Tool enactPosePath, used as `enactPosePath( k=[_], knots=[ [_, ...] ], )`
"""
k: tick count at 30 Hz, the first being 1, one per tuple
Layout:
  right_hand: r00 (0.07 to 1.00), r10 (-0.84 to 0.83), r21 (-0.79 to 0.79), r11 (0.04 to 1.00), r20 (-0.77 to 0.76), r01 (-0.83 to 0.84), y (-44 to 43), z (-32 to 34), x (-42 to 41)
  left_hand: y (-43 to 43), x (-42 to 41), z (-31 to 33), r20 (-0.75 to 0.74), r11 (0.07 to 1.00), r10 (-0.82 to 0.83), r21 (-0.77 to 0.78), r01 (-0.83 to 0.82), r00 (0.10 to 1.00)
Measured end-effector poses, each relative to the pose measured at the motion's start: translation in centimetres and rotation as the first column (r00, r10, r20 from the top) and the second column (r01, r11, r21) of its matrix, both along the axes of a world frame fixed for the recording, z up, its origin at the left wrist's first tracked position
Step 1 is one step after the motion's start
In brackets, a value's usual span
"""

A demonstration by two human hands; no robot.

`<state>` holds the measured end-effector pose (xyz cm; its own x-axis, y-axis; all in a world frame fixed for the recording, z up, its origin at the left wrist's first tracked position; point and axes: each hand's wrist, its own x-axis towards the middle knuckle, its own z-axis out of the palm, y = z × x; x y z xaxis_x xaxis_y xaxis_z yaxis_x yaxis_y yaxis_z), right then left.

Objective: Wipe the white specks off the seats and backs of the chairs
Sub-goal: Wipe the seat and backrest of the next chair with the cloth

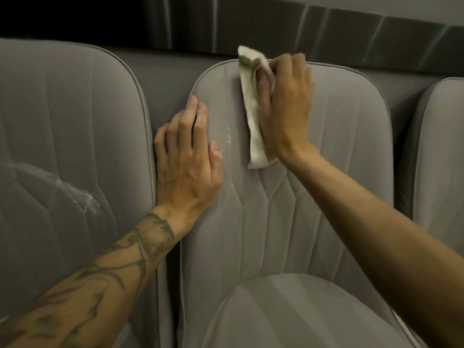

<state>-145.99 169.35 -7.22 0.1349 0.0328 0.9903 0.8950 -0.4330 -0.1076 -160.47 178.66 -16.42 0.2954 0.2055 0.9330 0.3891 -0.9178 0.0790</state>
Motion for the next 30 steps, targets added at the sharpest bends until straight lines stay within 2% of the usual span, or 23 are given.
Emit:
enactPosePath(
  k=[6,8,12,14,17,20,22,24,27,30],
  knots=[
    [0.988,0.149,-0.343,0.927,-0.028,-0.150,-3.1,-12.7,-4.5,-0.6,-0.7,0.3,-0.068,0.997,0.074,0.014,-0.074,0.995],
    [0.991,0.119,-0.357,0.925,-0.057,-0.131,-3.6,-11.6,-4.2,-0.7,-1.6,0.6,-0.118,0.997,0.077,0.023,-0.075,0.990],
    [0.999,0.021,-0.177,0.984,-0.043,-0.028,-0.3,-1.7,-3.2,1.9,-4.1,2.1,-0.184,0.979,0.122,0.182,-0.088,0.975],
    [0.998,0.043,-0.130,0.990,-0.035,-0.048,1.2,1.9,-3.4,3.7,-5.4,2.6,-0.154,0.982,0.139,0.152,-0.116,0.978],
    [0.987,0.160,-0.182,0.971,-0.004,-0.158,1.9,-0.9,-5.7,4.9,-6.0,2.7,-0.111,0.990,0.121,0.082,-0.112,0.987],
    [0.953,0.301,-0.385,0.880,0.004,-0.277,-0.7,-7.7,-7.8,4.9,-5.5,2.5,-0.078,0.993,0.101,0.067,-0.096,0.992],
    [0.947,0.315,-0.487,0.837,0.055,-0.250,-1.9,-8.2,-7.3,4.9,-5.4,2.3,-0.072,0.993,0.101,0.072,-0.096,0.992],
    [0.963,0.246,-0.418,0.890,0.105,-0.182,-0.8,-5.1,-5.9,5.1,-5.5,2.2,-0.071,0.991,0.109,0.086,-0.103,0.991],
    [0.994,0.089,-0.194,0.978,0.059,-0.076,2.0,1.4,-4.5,5.0,-5.4,2.2,-0.068,0.990,0.110,0.091,-0.103,0.992],
    [0.990,0.144,-0.167,0.976,0.005,-0.141,3.0,0.5,-5.6,5.0,-5.4,2.2,-0.055,0.991,0.099,0.095,-0.094,0.994]
  ],
)
